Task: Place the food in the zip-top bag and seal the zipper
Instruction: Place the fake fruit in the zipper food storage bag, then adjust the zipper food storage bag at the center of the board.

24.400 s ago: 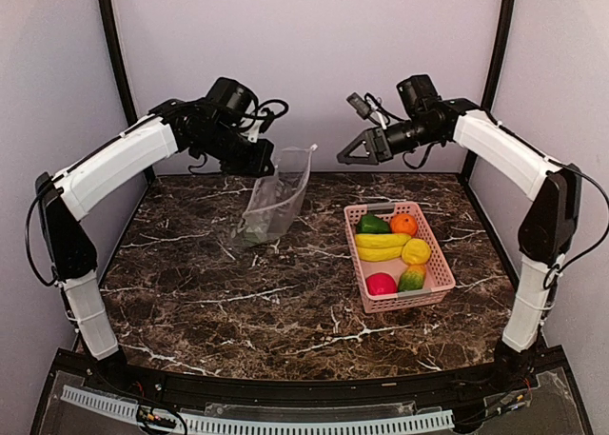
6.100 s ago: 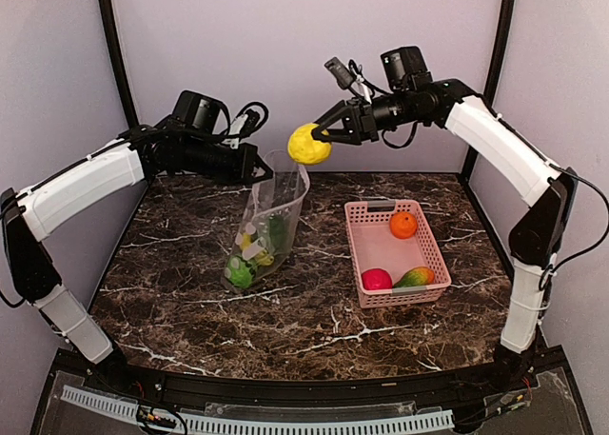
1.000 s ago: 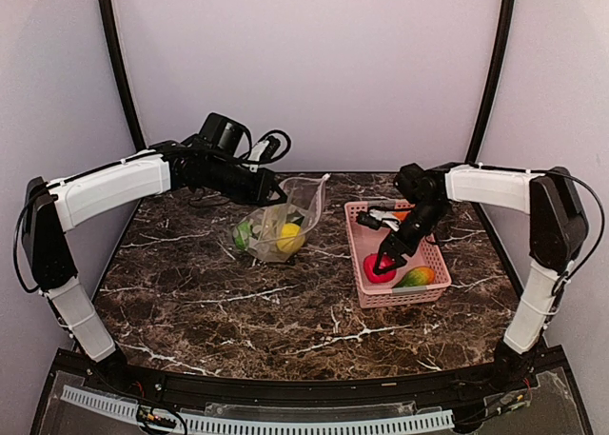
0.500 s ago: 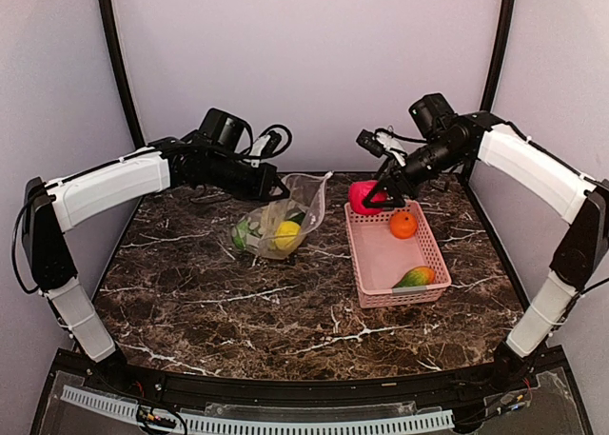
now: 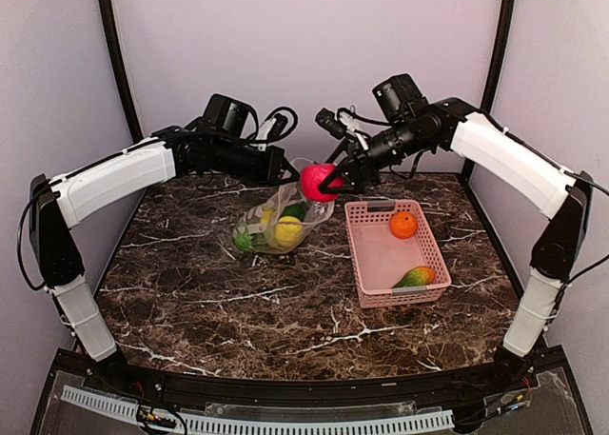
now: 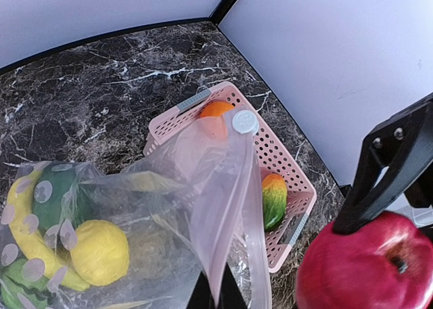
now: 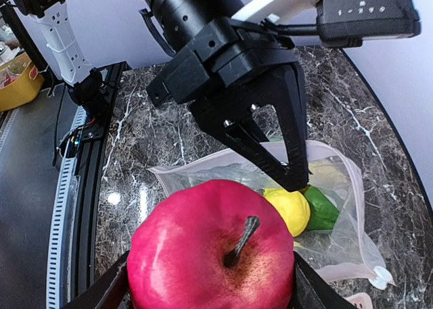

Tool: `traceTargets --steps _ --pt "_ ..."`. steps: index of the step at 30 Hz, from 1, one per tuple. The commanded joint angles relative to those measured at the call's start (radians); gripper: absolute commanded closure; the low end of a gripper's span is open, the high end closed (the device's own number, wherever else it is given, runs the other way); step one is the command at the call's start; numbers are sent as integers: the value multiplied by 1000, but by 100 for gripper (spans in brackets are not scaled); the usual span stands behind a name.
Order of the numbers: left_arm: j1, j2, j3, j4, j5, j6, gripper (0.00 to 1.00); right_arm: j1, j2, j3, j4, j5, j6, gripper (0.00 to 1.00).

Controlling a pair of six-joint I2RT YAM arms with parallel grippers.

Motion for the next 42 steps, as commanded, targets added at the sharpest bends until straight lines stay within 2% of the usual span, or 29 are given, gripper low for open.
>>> traceTargets --steps 1,8,13,18,22,26,27,28,36,40,42 --pt "-6 -4 36 -12 15 -6 99 23 42 -5 50 9 13 37" --pt "-8 -9 28 -21 12 -5 99 42 89 -36 104 95 17 37" --pt "-8 -12 18 -15 15 -5 99 66 151 25 102 149 22 35" --pt "-8 -17 9 -12 13 -9 99 85 214 93 93 194 33 29" --pt "-8 -34 -11 -7 9 -4 99 87 245 136 62 180 46 21" --pt "-8 -42 -28 -1 10 4 99 85 206 147 34 137 56 15" --pt "-8 -43 -31 3 15 5 99 85 191 145 31 126 59 4" --pt "-8 -42 -35 9 23 5 99 85 177 146 27 115 61 2" --pt "-8 -48 -40 42 61 -6 99 50 54 149 -25 118 78 1" --pt "-8 -117 -63 166 123 -61 99 -68 -28 69 32 128 130 1" --pt "-7 -160 -72 190 84 -45 99 -139 -49 44 35 119 134 1"
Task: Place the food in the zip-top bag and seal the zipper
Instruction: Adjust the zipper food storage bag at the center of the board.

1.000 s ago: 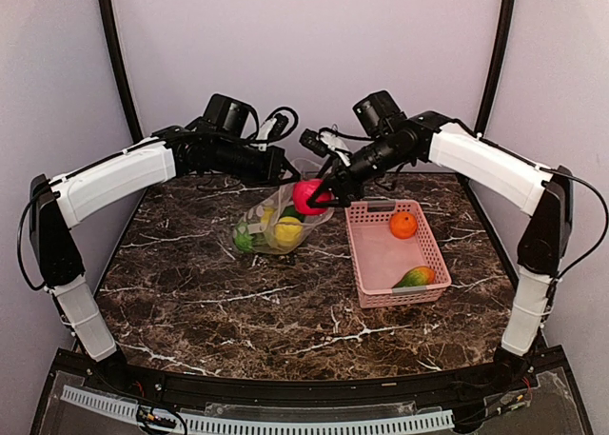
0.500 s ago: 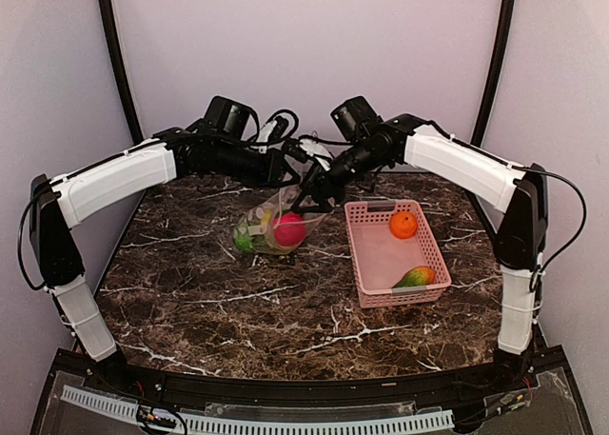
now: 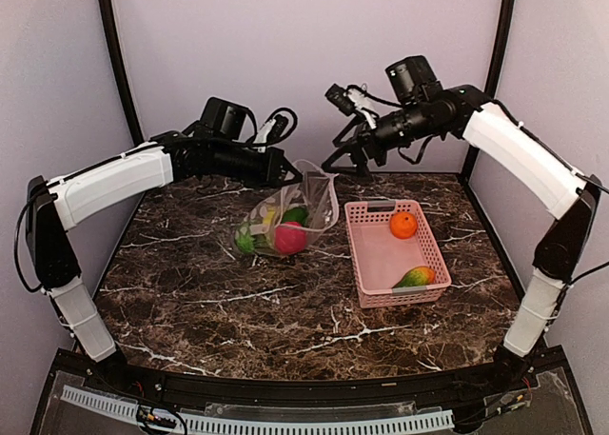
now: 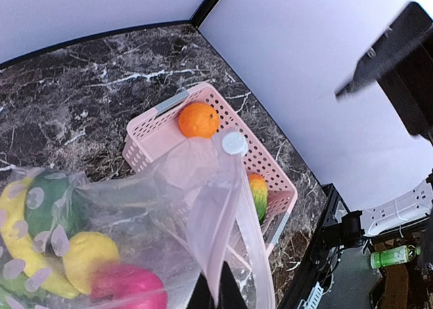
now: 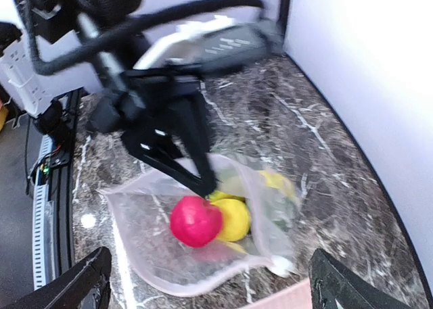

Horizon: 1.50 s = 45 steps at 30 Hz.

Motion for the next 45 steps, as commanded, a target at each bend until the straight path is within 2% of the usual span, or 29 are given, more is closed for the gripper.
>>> traceTargets --steps 1,3,6,8,10,14,23,27,29,32,35,45 --pt "-4 -160 -28 120 0 13 99 -162 -64 -65 35 3 41 1" --pt "-4 -158 -36 81 -75 64 99 -224 -73 -106 34 22 23 1" --pt "-4 -87 -5 -89 -150 109 99 -286 -79 -206 26 78 -36 2" --pt "-4 -15 37 -190 -124 116 99 -318 -78 -271 26 118 -60 5" --pt "-3 22 53 -224 -95 102 99 -346 -79 -325 23 136 -81 8" --pt "-1 -4 61 -218 -110 113 99 -386 -72 -376 13 109 -98 11" --pt "94 -36 326 -449 -260 236 99 -393 -18 -386 -10 158 -162 15" --pt "100 -58 339 -443 -184 239 99 -393 18 -379 -33 146 -177 17" --pt "98 -59 299 -408 -111 202 99 -393 30 -383 -28 158 -180 17" --pt "82 -65 154 -313 -24 134 99 -395 58 -385 -22 186 -182 18" --pt "73 -45 106 -327 -51 133 99 -396 79 -391 -24 212 -197 18" --pt "71 -49 100 -356 -125 139 99 -397 122 -413 8 323 -209 23"
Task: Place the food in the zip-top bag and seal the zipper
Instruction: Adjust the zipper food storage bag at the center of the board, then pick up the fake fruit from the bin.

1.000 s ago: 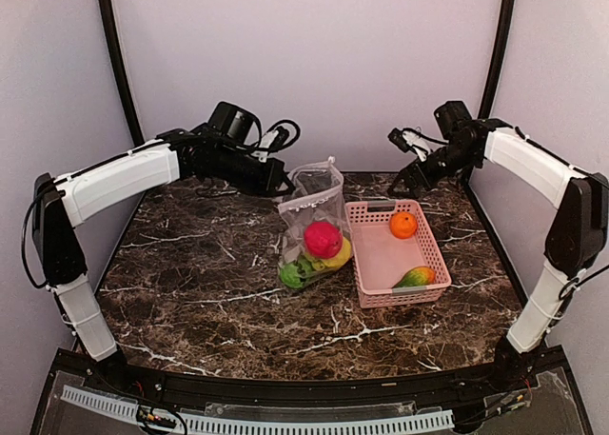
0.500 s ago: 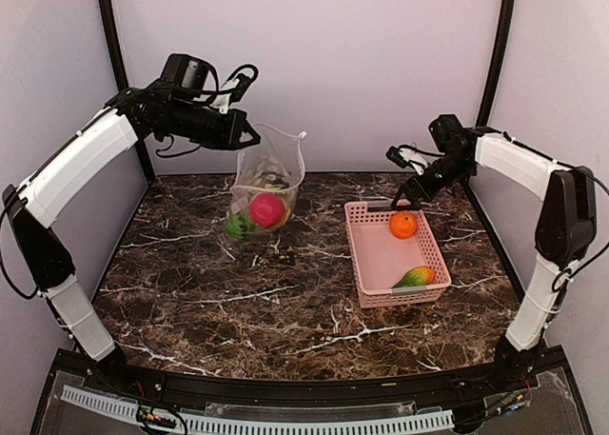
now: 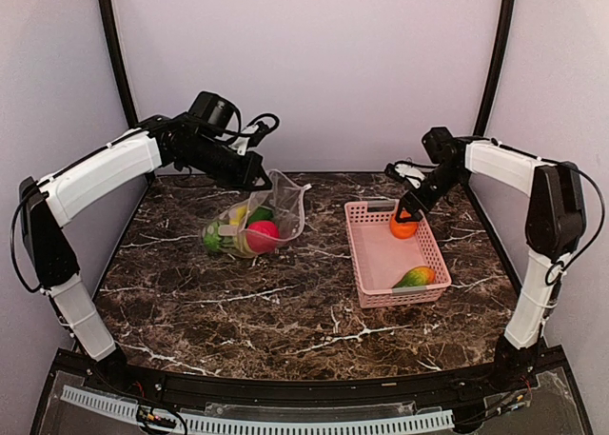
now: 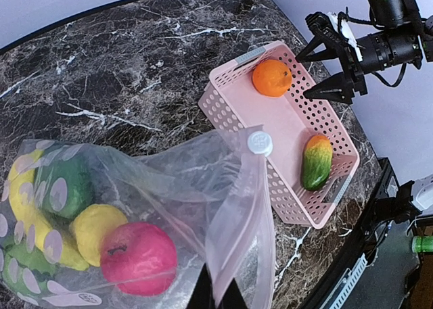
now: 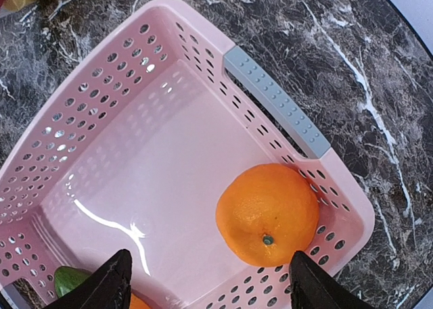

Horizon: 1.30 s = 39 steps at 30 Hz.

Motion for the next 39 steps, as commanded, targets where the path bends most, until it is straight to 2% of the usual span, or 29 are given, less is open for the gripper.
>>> traceTargets --steps 1,14,21,27,34,39 --pt "-5 -36 4 -7 -16 -7 99 -4 24 -18 15 57 -9 24" --pt "-5 -56 -46 57 8 -43 99 0 79 -31 74 146 -13 22" --pt "-5 -60 -59 70 18 -54 99 5 100 -51 161 168 -11 22" --pt "-5 -62 -66 85 28 -65 99 31 124 -75 222 238 -28 22" --pt "-5 -72 -79 90 30 -68 99 74 129 -128 280 389 -57 22" --pt "-5 -73 -89 101 35 -72 99 90 126 -156 315 452 -71 28"
